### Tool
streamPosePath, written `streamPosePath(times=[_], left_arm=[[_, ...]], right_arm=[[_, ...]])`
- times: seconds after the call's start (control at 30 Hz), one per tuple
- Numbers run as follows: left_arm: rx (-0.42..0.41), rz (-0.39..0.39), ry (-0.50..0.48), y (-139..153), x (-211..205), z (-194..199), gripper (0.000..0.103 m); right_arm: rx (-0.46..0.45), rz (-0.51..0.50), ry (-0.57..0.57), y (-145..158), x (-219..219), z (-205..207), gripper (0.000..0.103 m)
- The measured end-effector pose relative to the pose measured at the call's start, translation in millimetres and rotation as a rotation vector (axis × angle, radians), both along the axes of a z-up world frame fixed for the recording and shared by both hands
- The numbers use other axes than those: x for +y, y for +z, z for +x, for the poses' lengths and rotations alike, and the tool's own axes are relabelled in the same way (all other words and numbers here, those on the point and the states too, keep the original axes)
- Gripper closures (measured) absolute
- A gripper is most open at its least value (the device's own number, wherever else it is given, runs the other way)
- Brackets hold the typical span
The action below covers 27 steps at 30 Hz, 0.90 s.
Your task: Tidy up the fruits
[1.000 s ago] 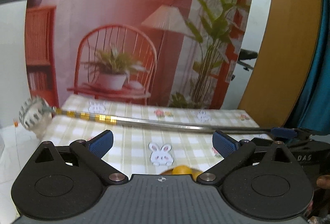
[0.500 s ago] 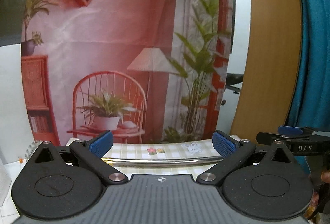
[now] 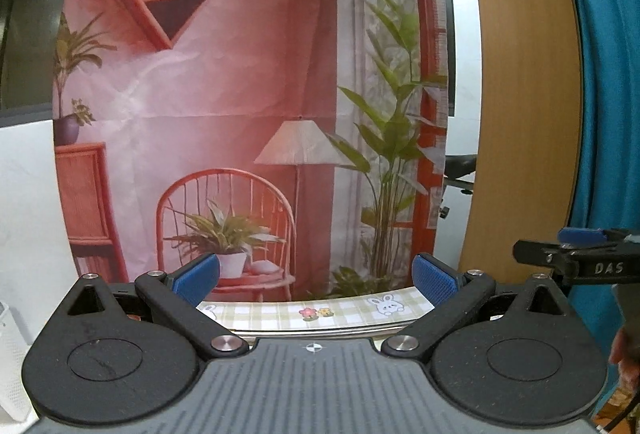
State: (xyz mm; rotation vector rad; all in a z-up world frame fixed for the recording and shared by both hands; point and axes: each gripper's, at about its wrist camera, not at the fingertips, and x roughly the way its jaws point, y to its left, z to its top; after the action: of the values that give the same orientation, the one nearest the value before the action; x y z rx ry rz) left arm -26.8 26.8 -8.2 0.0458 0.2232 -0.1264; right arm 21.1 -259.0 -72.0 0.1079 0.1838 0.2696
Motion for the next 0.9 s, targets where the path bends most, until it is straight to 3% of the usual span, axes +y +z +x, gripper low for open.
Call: streamPosePath(times=[0.17, 0.9], left_arm=[[-0.014, 0.017, 0.029, 7.9, -4.4, -4.5, 0.0], [-0.041, 0.042, -0.046, 15.1, -20.9, -14.6, 0.0]], right_arm=[[-0.02, 0.021, -0.001, 7.4, -7.6, -11.0, 0.0], [-0.05, 0.024, -0.032, 7.0, -16.6, -27.9, 0.0]])
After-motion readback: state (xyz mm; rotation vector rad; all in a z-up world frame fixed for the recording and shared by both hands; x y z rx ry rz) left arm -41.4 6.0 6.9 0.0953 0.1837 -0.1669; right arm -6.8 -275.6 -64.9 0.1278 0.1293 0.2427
